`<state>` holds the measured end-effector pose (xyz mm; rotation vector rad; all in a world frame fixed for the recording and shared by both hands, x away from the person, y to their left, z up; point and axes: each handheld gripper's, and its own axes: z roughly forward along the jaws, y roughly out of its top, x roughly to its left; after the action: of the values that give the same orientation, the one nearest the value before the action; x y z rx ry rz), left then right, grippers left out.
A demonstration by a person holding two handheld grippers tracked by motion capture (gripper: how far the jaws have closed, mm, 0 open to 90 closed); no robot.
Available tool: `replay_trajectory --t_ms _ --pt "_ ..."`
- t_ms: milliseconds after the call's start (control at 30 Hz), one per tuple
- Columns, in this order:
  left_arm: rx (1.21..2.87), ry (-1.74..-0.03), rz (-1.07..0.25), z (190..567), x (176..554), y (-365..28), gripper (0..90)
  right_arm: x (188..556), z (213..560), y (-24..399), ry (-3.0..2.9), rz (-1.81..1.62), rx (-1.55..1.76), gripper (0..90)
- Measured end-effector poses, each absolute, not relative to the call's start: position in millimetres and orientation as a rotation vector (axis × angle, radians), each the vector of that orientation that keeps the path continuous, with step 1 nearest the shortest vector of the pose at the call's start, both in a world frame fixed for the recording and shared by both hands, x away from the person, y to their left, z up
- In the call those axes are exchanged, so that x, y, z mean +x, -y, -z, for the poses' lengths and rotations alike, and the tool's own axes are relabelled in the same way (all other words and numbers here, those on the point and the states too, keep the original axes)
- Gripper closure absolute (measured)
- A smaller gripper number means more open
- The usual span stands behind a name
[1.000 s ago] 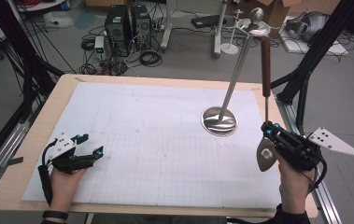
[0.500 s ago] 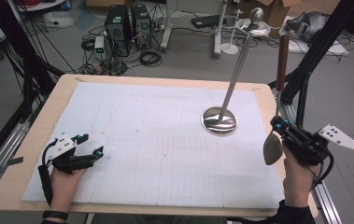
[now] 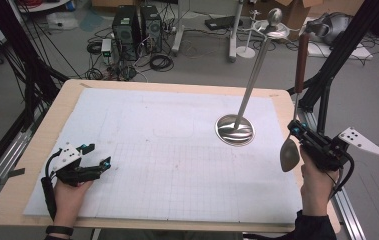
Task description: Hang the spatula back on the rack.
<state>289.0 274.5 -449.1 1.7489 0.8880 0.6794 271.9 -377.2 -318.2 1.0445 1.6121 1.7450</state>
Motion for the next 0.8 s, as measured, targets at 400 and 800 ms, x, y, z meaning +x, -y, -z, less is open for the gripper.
replay_trajectory --t_ms 400,800 --pt "1.751 -0.887 -0.679 449.1 289.3 -274.8 22.2 283.6 314.6 370.5 -1.620 -1.735 1.038 84.5" --pt "1.751 -0.889 -0.678 449.1 289.2 -274.5 22.2 285.2 315.4 371.4 -1.622 -1.730 1.042 84.5"
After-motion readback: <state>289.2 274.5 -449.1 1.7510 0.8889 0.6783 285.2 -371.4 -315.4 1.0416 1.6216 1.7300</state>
